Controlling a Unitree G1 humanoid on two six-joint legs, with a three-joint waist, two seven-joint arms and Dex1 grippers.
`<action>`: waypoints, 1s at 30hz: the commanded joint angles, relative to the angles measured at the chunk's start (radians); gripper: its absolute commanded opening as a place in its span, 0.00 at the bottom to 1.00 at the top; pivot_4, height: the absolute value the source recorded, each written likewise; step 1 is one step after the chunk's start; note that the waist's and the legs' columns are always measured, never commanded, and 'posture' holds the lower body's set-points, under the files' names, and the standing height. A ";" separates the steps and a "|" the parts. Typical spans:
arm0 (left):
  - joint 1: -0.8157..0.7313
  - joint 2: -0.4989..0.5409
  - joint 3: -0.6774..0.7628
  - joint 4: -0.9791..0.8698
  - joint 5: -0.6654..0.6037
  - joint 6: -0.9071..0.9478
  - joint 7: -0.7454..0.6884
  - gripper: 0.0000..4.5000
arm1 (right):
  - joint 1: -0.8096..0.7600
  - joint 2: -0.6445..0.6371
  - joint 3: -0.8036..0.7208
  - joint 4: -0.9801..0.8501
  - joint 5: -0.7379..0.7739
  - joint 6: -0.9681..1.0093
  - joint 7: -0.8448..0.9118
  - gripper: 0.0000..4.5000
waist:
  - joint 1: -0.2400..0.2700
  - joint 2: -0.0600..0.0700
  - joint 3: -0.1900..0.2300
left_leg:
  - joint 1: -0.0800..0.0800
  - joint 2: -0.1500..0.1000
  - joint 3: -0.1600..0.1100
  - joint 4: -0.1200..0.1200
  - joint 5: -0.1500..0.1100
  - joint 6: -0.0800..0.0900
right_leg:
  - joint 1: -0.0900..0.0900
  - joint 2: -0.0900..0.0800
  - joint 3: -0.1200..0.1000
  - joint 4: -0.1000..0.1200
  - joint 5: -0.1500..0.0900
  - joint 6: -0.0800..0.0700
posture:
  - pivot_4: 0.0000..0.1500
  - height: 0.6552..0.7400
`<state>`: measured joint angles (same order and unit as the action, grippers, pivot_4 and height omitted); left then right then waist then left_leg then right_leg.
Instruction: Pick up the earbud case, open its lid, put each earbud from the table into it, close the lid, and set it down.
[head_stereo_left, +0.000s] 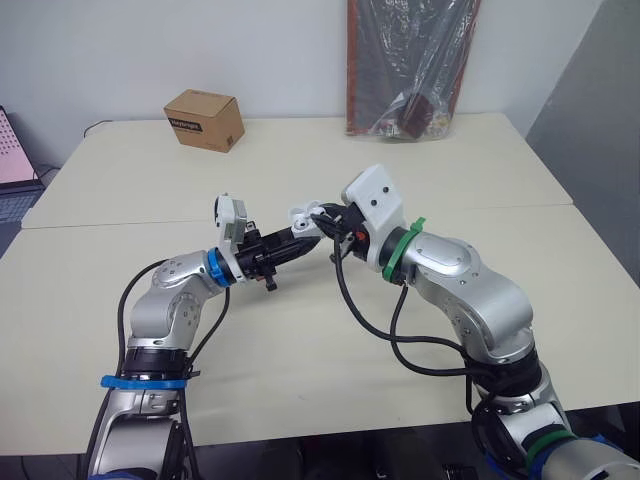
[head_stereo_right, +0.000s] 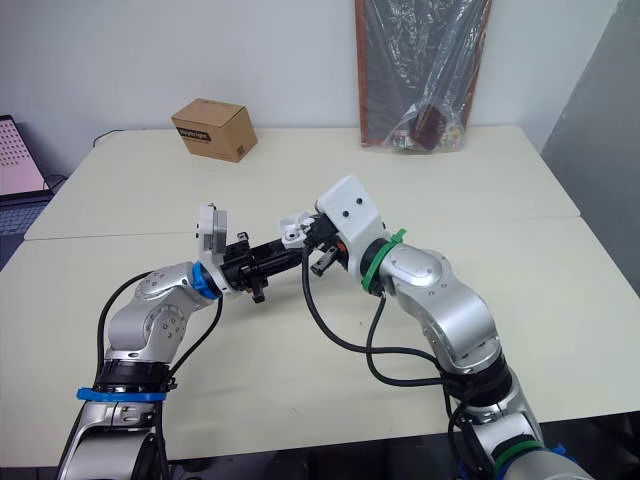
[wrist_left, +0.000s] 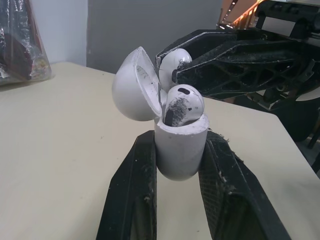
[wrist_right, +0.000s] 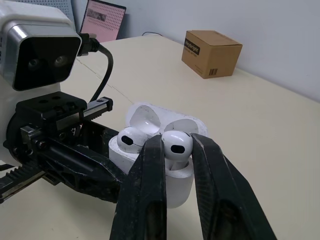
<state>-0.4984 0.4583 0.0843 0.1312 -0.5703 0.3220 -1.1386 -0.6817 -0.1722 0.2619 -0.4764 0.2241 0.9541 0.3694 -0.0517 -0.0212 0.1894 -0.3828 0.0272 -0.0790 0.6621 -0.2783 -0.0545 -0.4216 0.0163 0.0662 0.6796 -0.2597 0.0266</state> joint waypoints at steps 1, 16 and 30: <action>-0.009 -0.004 0.011 -0.073 -0.023 -0.032 -0.017 0.17 | 0.001 0.017 -0.017 -0.015 0.016 0.000 -0.011 0.32 | 0.000 0.000 0.000 | 0.000 0.000 0.000 0.000 0.000 0.000 | 0.000 0.000 0.000 0.000 0.000 0.000 | 1.00 1.00; 0.004 0.005 0.015 -0.066 -0.019 -0.034 -0.028 0.17 | 0.009 0.025 -0.184 -0.084 0.262 0.042 0.094 0.38 | -0.001 0.000 0.000 | 0.000 0.000 0.000 0.000 0.000 0.000 | 0.000 0.000 0.000 0.000 0.000 0.000 | 1.00 1.00; 0.007 0.024 0.012 -0.064 -0.022 -0.035 -0.069 0.17 | -0.099 -0.107 -0.250 0.024 0.375 0.068 0.133 0.01 | -0.003 0.000 0.000 | 0.000 0.000 0.000 -0.001 0.000 0.000 | 0.000 0.000 0.000 -0.001 -0.002 0.004 | 1.00 1.00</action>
<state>-0.4885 0.4711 0.0840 0.1032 -0.5735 0.2962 -1.1934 -0.7590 -0.2693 0.0226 -0.4559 0.6008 1.0454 0.4940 -0.0543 -0.0211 0.1895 -0.3829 0.0272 -0.0785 0.6616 -0.2783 -0.0544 -0.4216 0.0166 0.0665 0.6789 -0.2620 0.0303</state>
